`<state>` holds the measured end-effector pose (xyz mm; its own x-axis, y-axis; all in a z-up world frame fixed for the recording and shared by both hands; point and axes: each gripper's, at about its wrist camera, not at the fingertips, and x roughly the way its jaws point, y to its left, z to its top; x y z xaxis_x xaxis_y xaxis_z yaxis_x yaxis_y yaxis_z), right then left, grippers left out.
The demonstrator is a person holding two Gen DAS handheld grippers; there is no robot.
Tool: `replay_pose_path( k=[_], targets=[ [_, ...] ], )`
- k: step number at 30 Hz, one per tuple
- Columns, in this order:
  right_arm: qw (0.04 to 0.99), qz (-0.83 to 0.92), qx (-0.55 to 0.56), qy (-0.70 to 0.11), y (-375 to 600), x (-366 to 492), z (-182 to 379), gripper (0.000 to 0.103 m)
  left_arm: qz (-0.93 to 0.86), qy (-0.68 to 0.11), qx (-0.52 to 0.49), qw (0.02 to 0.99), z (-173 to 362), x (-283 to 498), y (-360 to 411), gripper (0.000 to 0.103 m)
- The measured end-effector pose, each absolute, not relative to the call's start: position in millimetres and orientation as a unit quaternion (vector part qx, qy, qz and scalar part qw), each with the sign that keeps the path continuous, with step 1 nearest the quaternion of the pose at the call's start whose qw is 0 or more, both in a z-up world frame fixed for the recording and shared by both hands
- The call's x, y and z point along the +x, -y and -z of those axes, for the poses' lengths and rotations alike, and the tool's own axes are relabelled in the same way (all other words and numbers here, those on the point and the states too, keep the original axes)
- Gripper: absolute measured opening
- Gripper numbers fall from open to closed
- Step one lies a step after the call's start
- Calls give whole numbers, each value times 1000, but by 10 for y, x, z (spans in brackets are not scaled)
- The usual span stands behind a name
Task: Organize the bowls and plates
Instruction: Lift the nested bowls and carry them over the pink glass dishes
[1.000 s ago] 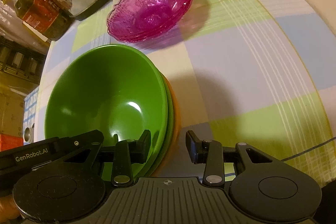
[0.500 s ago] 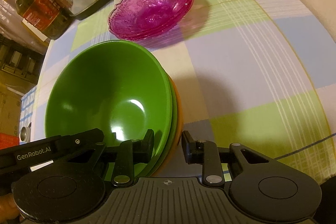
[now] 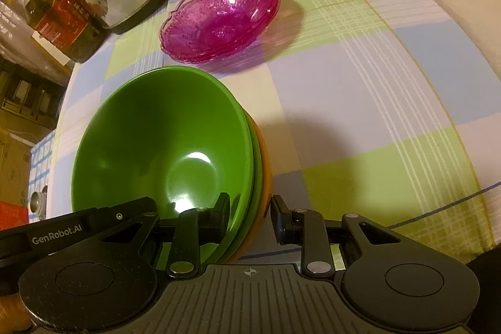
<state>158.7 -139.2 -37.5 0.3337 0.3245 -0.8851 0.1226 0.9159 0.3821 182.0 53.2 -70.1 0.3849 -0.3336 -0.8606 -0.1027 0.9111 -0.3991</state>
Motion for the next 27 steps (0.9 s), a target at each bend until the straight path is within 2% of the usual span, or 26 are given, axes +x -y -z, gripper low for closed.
replay_pose_path(
  k=[27],
  targets=[
    [819, -70, 198, -534, 1514, 1500, -173, 28, 77, -509, -179, 839, 106, 1822, -356, 26]
  ],
)
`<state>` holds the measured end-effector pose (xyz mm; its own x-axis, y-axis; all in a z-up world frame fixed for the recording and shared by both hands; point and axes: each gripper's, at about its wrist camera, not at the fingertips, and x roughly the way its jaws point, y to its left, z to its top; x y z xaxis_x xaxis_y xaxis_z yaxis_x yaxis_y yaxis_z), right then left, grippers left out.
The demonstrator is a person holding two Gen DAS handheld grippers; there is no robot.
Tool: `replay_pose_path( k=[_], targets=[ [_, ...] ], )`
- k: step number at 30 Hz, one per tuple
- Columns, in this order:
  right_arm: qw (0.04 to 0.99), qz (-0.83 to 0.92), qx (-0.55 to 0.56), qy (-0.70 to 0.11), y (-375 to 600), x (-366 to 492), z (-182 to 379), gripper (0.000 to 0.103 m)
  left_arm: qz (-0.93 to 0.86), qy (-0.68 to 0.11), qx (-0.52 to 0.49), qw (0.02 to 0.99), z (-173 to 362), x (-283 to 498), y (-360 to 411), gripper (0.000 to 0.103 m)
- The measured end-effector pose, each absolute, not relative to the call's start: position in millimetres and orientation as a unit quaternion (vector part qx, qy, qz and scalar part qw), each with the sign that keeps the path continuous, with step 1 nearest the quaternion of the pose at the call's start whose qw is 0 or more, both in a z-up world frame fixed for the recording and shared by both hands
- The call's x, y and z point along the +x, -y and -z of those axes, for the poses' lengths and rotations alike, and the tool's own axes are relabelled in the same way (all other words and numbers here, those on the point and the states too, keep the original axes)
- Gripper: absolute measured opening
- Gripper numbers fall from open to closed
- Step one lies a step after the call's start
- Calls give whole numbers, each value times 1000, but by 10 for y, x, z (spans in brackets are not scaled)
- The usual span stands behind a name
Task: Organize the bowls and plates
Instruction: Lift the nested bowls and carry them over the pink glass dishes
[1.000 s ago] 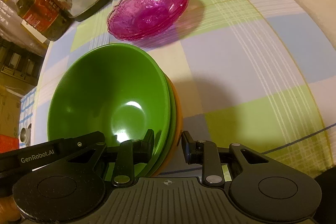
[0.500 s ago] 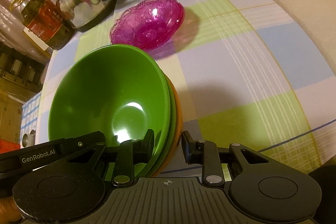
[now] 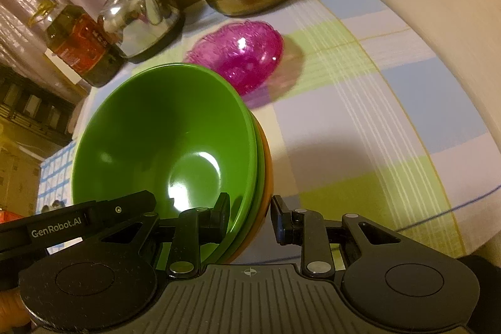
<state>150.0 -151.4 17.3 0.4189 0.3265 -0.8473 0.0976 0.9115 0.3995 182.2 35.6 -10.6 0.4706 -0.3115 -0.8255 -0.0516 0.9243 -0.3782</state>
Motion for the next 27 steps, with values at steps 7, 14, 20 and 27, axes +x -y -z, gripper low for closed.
replay_pose_path(
  k=[7, 14, 20, 27],
  targets=[
    [822, -75, 189, -531, 1545, 1690, -256, 28, 78, -509, -181, 838, 55, 2002, -337, 25],
    [827, -75, 181, -526, 1613, 1956, -350, 28, 85, -509, -179, 838, -43, 2279, -273, 25],
    [833, -73, 177, -519, 1684, 2228, -471, 28, 95, -504, -177, 840, -161, 2564, -233, 25],
    [837, -73, 180, -512, 1742, 2649, -548, 28, 96, -501, -178, 842, -257, 2968, -220, 25]
  ],
)
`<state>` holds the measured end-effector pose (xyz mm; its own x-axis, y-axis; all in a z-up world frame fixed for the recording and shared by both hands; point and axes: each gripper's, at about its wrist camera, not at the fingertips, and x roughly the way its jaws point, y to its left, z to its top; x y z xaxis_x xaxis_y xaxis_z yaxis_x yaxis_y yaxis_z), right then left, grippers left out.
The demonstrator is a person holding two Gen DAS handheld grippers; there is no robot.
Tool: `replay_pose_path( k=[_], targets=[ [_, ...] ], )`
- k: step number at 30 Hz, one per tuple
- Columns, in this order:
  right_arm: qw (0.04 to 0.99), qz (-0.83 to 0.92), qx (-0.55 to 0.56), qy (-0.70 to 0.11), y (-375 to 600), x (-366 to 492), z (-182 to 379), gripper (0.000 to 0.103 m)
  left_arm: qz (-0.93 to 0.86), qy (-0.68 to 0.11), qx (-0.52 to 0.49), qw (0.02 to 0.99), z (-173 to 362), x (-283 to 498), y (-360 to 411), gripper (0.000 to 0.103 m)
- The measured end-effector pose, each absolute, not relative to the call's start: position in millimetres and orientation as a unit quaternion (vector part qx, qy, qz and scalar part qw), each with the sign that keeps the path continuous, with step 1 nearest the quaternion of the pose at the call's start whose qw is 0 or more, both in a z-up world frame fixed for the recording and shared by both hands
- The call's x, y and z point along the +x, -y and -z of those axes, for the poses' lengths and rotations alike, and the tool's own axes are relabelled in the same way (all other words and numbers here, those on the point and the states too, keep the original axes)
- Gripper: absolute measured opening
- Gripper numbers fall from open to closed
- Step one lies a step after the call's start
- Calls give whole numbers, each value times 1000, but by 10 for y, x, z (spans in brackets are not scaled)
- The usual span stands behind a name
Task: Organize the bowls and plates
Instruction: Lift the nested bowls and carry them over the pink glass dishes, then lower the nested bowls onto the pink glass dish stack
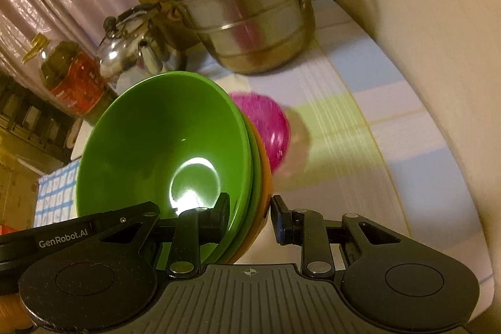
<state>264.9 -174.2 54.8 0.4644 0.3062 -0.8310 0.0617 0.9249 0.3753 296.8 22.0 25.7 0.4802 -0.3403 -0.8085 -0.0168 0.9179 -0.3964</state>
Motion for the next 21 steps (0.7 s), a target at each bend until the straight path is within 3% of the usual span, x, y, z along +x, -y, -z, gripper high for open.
replay_pose_path(
  k=[11, 21],
  targets=[
    [836, -81, 181, -512, 1730, 3341, -510, 28, 85, -495, -178, 846, -294, 3645, -300, 25],
    [824, -83, 186, -529, 1708, 3756, -165, 28, 70, -511, -174, 839, 12, 4027, -350, 25]
  ],
)
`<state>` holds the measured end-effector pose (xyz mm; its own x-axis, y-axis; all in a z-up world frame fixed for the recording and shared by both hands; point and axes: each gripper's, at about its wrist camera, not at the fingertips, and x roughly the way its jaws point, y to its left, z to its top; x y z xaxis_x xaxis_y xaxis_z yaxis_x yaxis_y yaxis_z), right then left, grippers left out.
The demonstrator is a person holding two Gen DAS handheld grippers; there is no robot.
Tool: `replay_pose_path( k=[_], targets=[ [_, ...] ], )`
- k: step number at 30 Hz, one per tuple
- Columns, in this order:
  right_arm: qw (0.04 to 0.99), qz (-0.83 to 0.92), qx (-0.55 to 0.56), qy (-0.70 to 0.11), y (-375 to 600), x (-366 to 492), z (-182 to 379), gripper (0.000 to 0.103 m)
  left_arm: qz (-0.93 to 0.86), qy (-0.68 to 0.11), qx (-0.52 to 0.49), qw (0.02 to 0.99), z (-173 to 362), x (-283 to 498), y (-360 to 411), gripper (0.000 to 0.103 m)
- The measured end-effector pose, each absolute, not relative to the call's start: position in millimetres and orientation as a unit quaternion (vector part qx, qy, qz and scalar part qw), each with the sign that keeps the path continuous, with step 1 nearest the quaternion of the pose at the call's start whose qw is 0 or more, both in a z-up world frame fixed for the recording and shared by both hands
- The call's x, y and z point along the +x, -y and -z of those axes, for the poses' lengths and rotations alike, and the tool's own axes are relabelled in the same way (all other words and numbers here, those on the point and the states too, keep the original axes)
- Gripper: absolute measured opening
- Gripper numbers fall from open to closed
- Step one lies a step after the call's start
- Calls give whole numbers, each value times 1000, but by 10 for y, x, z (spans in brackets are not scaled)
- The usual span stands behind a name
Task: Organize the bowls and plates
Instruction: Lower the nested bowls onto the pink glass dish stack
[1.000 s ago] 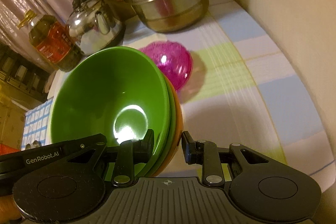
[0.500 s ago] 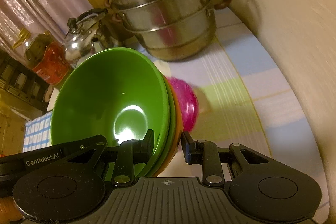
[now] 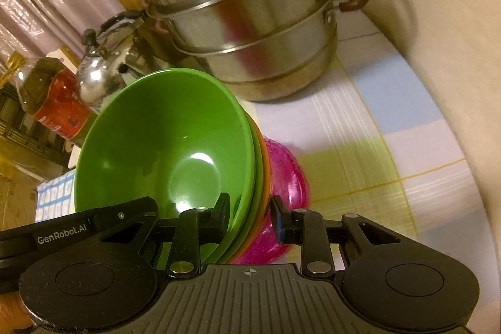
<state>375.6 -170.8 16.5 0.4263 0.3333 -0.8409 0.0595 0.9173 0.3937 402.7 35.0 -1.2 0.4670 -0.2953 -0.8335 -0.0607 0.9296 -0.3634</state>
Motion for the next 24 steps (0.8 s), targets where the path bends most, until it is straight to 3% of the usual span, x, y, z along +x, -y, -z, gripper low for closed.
replay_pose_path(
  k=[24],
  targets=[
    [799, -74, 194, -564, 1702, 4053, 573, 27, 54, -535, -164, 827, 717, 4326, -349, 25]
  ],
)
